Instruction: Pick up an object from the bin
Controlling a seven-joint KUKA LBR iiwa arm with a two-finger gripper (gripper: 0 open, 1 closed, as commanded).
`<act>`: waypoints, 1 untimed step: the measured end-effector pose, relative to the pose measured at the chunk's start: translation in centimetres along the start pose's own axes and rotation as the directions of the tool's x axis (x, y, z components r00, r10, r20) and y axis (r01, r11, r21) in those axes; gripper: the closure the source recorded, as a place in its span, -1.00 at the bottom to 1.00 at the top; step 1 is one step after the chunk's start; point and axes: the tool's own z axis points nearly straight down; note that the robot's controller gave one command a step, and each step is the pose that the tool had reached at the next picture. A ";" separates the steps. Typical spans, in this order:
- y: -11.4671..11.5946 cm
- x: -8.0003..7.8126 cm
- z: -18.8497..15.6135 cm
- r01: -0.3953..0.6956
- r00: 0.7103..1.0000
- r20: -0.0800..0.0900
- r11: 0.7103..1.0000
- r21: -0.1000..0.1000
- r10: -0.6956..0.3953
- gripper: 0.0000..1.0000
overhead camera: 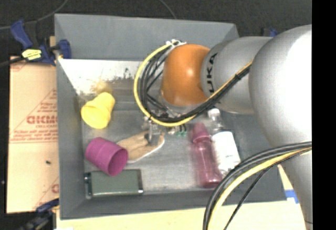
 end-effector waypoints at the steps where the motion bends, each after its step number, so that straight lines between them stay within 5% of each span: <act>1: 0.0 0.2 -1.8 0.000 1.000 -0.007 1.000 0.001 0.000 1.00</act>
Offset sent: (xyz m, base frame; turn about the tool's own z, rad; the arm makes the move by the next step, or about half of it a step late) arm -0.0001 0.0002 0.0776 0.0000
